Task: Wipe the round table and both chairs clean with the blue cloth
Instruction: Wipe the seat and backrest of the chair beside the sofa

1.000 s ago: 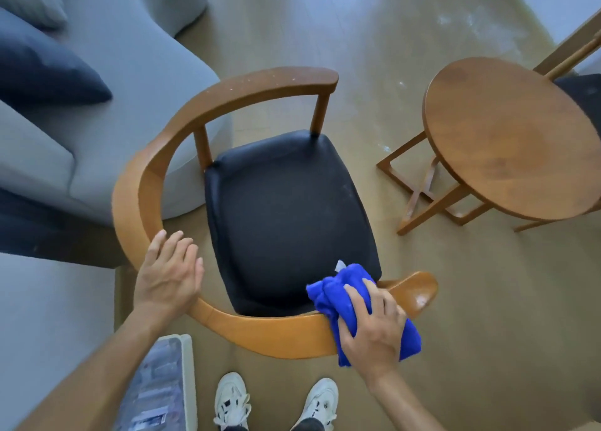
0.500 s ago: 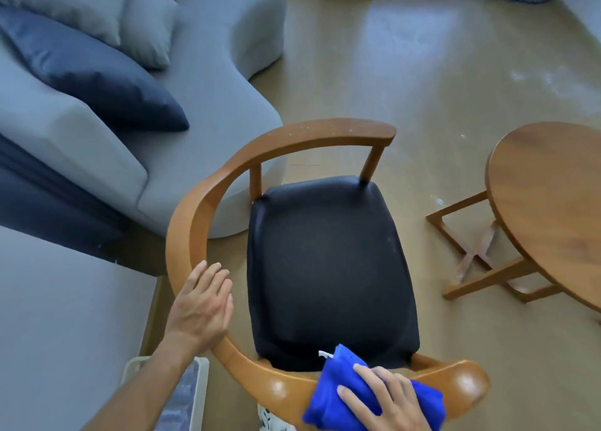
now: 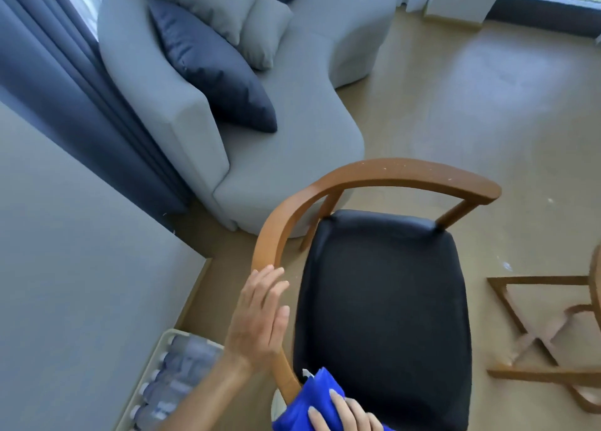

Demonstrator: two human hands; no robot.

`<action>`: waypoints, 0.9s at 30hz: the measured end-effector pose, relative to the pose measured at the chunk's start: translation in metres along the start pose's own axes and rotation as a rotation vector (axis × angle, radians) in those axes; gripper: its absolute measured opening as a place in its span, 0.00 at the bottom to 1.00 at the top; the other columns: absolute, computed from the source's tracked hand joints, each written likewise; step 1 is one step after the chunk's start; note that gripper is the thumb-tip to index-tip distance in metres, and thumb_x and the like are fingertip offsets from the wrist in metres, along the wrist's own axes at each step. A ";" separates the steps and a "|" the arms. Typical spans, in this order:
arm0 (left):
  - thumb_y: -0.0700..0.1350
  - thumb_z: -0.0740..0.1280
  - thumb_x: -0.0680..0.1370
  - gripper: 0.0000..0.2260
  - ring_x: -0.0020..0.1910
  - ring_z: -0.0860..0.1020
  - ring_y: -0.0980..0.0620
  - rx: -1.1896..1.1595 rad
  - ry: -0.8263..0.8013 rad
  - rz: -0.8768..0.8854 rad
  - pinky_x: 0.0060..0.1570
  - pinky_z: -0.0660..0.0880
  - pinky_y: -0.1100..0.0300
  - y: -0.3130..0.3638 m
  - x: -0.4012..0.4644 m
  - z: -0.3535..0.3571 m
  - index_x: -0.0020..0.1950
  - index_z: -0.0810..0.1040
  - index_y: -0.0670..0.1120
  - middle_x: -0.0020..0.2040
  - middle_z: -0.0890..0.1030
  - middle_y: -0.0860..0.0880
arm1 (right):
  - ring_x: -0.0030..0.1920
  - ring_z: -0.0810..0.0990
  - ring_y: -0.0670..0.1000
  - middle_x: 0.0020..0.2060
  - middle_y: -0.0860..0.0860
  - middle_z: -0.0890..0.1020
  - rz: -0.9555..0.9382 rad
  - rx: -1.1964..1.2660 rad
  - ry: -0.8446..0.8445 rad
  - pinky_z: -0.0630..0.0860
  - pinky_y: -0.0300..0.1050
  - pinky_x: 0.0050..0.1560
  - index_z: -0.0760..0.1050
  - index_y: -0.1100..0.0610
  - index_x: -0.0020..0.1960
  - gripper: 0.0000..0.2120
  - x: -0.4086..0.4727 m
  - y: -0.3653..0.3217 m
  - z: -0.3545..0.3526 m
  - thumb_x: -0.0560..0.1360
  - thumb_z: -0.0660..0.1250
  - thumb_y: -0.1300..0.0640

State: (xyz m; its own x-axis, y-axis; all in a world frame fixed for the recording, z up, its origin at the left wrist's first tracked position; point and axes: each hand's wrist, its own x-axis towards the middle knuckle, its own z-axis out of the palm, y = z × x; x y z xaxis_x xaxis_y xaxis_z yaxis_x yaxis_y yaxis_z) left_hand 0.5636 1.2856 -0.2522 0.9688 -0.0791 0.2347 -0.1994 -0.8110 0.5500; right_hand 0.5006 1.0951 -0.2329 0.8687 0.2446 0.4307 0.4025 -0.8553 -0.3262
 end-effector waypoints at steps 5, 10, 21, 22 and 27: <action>0.47 0.52 0.80 0.17 0.68 0.69 0.49 -0.066 0.192 -0.304 0.66 0.68 0.43 -0.013 -0.024 -0.026 0.62 0.73 0.42 0.66 0.73 0.45 | 0.58 0.77 0.57 0.63 0.55 0.70 -0.333 -0.034 -0.232 0.77 0.53 0.50 0.76 0.45 0.58 0.14 -0.008 -0.010 0.058 0.75 0.59 0.55; 0.49 0.51 0.80 0.19 0.69 0.67 0.50 -0.093 0.306 -0.469 0.66 0.66 0.51 -0.014 -0.034 -0.030 0.63 0.72 0.40 0.68 0.71 0.48 | 0.64 0.74 0.61 0.68 0.57 0.67 -0.256 0.144 -0.205 0.74 0.57 0.57 0.74 0.51 0.66 0.25 0.107 0.006 0.091 0.70 0.72 0.58; 0.52 0.52 0.80 0.20 0.74 0.62 0.49 0.093 0.082 -0.481 0.70 0.66 0.44 0.006 0.040 0.003 0.68 0.69 0.46 0.73 0.66 0.48 | 0.64 0.67 0.53 0.66 0.48 0.69 -0.171 0.112 -0.479 0.62 0.52 0.63 0.71 0.46 0.64 0.17 0.261 0.030 0.142 0.77 0.59 0.44; 0.53 0.52 0.79 0.21 0.73 0.62 0.50 0.099 0.067 -0.462 0.69 0.66 0.44 0.004 0.049 0.004 0.68 0.69 0.46 0.73 0.67 0.48 | 0.64 0.68 0.53 0.65 0.48 0.70 -0.142 0.112 -0.484 0.61 0.52 0.63 0.71 0.46 0.64 0.17 0.267 0.033 0.148 0.77 0.59 0.44; 0.55 0.50 0.78 0.24 0.73 0.63 0.49 0.124 -0.040 -0.394 0.72 0.56 0.48 -0.009 0.093 0.011 0.68 0.70 0.45 0.71 0.69 0.47 | 0.64 0.69 0.54 0.64 0.49 0.72 -0.023 0.050 -0.445 0.59 0.51 0.67 0.73 0.49 0.63 0.16 0.288 0.072 0.168 0.77 0.59 0.46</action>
State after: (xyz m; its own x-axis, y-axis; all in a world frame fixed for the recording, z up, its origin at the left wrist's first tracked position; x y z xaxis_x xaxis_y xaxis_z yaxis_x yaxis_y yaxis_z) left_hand 0.6567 1.2790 -0.2438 0.9729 0.2310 -0.0070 0.2047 -0.8473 0.4901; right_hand 0.8281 1.1801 -0.2737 0.8946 0.4453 0.0383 0.4272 -0.8267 -0.3661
